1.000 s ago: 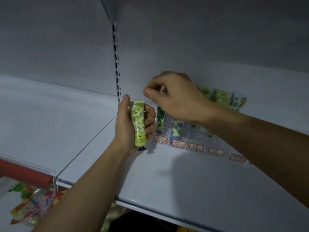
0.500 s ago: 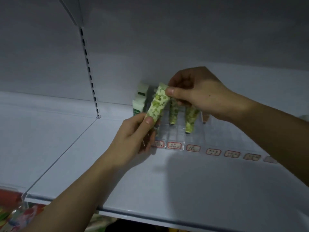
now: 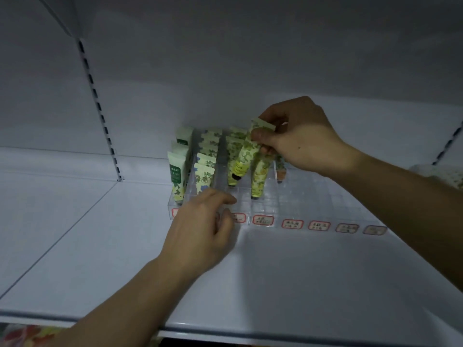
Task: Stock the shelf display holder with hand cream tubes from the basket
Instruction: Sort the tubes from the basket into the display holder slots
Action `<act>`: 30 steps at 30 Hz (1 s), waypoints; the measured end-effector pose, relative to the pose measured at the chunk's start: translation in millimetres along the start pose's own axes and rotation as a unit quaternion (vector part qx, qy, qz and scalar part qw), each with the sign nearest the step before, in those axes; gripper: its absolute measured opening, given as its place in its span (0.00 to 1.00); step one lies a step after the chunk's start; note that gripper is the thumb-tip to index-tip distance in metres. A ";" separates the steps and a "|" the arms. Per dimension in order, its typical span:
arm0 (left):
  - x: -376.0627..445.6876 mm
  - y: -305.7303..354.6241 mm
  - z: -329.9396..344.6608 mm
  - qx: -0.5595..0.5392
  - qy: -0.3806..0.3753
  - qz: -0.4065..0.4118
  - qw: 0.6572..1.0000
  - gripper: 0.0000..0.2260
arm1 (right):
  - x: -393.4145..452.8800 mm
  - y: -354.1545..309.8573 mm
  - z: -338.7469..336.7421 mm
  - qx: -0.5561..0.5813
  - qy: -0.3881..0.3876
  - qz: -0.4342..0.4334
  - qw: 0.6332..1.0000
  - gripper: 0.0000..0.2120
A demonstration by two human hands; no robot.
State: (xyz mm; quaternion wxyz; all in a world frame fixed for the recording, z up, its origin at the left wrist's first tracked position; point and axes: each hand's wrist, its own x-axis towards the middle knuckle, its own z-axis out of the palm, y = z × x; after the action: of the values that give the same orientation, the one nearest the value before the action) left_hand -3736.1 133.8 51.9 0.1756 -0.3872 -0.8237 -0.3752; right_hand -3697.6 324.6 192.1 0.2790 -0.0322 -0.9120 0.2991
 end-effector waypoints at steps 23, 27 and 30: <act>-1.6 -3.5 4.1 0.034 -0.057 0.027 0.997 0.18 | 19.2 -9.2 48.2 -0.253 -0.089 -0.028 0.963 0.22; -2.9 -2.2 3.6 0.034 -0.055 0.031 0.997 0.18 | 18.0 -17.9 49.3 -0.303 -0.099 -0.051 0.947 0.20; -4.5 -2.1 3.1 0.042 -0.056 0.039 0.997 0.19 | 17.4 -21.8 44.6 -0.306 -0.112 -0.043 0.944 0.20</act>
State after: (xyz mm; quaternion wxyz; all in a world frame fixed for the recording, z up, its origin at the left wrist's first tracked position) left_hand -3734.8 133.0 46.2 0.1599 -0.4318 -0.8315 -0.3108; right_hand -3733.4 287.1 183.2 0.1643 -0.0427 -0.9855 -0.0051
